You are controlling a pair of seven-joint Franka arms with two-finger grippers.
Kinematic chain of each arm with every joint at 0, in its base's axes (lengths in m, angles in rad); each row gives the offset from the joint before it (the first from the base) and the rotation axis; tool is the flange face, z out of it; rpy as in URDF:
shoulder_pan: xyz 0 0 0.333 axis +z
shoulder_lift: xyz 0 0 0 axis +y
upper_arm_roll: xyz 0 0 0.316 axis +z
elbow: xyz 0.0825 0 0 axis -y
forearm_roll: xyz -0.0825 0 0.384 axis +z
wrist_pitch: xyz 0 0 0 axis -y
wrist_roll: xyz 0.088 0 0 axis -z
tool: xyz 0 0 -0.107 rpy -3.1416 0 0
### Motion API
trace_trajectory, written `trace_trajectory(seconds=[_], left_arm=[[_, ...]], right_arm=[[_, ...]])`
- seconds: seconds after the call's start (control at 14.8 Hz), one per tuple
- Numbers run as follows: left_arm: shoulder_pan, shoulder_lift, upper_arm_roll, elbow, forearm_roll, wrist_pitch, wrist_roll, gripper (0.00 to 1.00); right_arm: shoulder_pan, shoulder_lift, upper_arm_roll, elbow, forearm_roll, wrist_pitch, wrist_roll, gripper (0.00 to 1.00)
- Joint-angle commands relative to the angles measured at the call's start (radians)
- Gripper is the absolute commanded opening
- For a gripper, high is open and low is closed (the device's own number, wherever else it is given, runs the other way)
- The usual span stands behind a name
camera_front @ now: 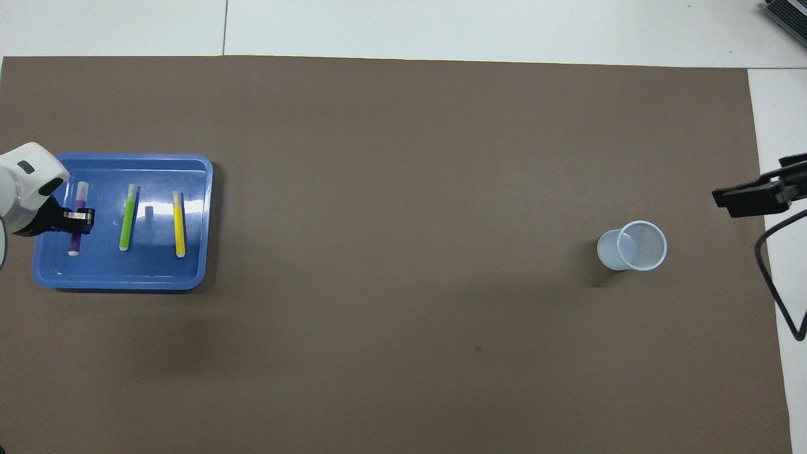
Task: Right arm passes pens to left for tray arrangement
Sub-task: 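Release the purple pen into the tray and lift the left gripper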
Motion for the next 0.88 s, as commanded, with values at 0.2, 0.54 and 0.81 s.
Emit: trace_trajectory(seconds=[0.2,0.54,0.81], left_arm=[[0.081,0.09,-0.005,0.001,0.077,0.107,0.033,0.0],[0.096,0.138,-0.007,-0.023,0.075,0.182,0.022,0.0],[0.096,0.166,-0.007,-0.029,0.075,0.231,0.019,0.0]], right_arm=[[0.061,0.015,-0.075,-0.01,-0.026,-0.005,0.018,1.0],[0.064,0.015,-0.081,-0.007,-0.075,0.009,0.015,1.0],[0.075,0.015,-0.084,-0.01,-0.058,0.012,0.032,1.0]])
